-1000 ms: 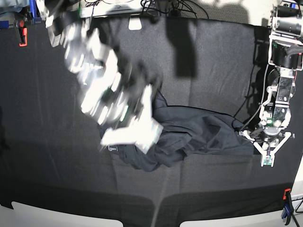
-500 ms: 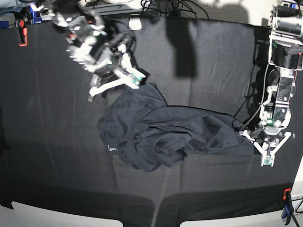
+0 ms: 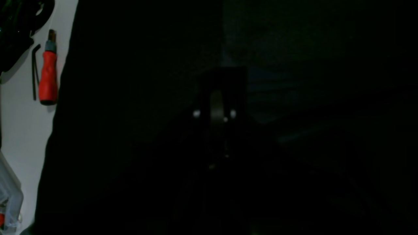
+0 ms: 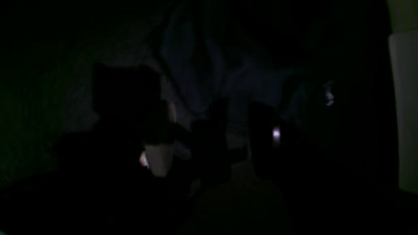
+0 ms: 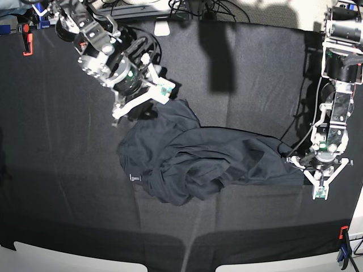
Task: Layout the t-shirt on the table in an organized manner, then fold the t-shirt properly
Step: 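Lift the grasped fabric with the right gripper and shake it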
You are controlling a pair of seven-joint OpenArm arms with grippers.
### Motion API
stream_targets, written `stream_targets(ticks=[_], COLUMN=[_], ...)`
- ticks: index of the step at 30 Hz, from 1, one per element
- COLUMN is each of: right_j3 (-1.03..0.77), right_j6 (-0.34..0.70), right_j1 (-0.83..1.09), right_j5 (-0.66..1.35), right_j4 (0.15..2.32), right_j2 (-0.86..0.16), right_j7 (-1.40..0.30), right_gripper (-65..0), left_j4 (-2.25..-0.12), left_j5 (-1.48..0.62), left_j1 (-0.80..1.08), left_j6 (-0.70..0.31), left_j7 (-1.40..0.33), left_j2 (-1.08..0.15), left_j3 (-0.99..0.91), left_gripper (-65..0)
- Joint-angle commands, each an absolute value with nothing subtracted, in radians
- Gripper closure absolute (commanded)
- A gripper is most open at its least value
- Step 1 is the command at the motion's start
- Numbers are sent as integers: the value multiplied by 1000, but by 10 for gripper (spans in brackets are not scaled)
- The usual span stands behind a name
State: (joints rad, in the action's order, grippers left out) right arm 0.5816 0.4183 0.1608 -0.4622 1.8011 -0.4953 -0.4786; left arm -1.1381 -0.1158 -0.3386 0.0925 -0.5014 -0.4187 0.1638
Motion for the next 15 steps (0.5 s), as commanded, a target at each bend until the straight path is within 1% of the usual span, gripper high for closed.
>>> stream_targets(ticks=[1,7,11,15], right_j3=[591,681,712,713], right_j6=[412,354,276,260], right_j1=[146,113,76,44], right_j5=[-487,-565,-619,-629], right_j4=[1810,1755,1706,1683], right_j2=[-491,-448,-443,-443], right_j7=[-459,-472,-504,-505], right_gripper=[-342,-340,-340,-340], left_j4=[-1155,-1155,-1155,-1155], left_j5=[-110,-141,-140,-140], left_j1=[-365,-365,-365,-365], left_j6=[85,85,84,85], left_j7=[-480,-479,-479,-478], left_j2=[-432,-432,-432,-432], left_j3=[158,158,158,158], left_gripper=[0,0,0,0])
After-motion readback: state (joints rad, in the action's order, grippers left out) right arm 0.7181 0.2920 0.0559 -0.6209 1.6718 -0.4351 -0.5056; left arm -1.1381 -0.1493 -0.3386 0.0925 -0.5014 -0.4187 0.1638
